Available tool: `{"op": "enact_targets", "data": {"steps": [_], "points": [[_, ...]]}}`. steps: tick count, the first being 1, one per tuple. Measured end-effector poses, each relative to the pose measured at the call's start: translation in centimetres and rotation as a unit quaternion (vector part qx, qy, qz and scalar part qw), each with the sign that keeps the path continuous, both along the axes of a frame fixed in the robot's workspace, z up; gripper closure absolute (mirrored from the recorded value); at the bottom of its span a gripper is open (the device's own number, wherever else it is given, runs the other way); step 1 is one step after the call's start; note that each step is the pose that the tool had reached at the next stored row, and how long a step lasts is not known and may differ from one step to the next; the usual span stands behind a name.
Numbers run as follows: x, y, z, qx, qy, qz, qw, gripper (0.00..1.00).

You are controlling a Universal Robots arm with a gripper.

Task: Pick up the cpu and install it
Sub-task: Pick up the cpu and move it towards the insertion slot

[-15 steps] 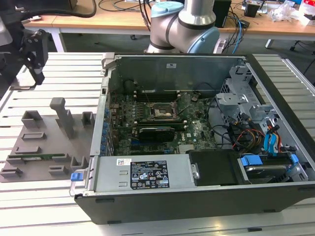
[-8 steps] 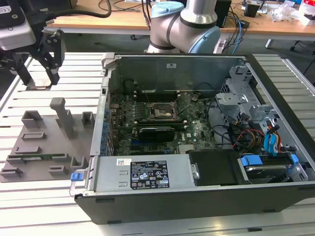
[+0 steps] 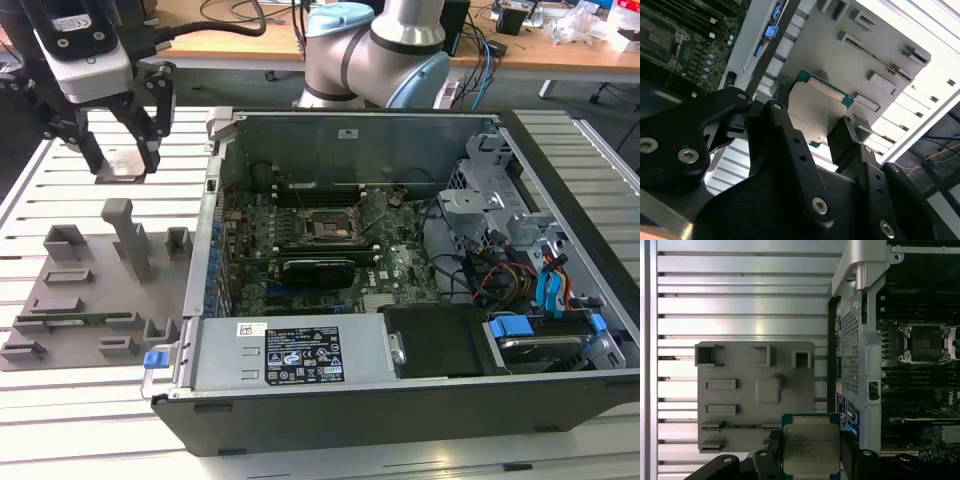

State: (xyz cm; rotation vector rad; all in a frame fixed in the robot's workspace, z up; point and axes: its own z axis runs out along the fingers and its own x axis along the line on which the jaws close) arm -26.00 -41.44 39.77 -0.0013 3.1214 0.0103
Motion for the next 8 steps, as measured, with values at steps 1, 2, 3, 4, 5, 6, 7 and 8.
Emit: {"op": "enact_targets", "data": {"steps": [1,2,3,4,5,6,7,8], "points": [[0.26,0.0,0.0,0.0,0.0,0.0,1.0,0.45],[0.71,0.0,-0.01,-0.0002,0.0,0.0,1.0,0.45],[1.2,0.0,-0.02,-0.0002,0.0,0.0,1.0,0.45],[1.43,0.0,-0.02,-0.0002,0.0,0.0,1.0,0.45],[2.02,0.0,-0.03,-0.0004,0.0,0.0,1.0,0.45],[2.48,0.0,-0.03,-0.0004,0.0,0.0,1.0,0.45],[2.67,0.0,-0.03,-0.0005,0.0,0.0,1.0,0.45],[2.86,0.0,-0.04,-0.0005,0.0,0.0,1.0,0.45]]}}
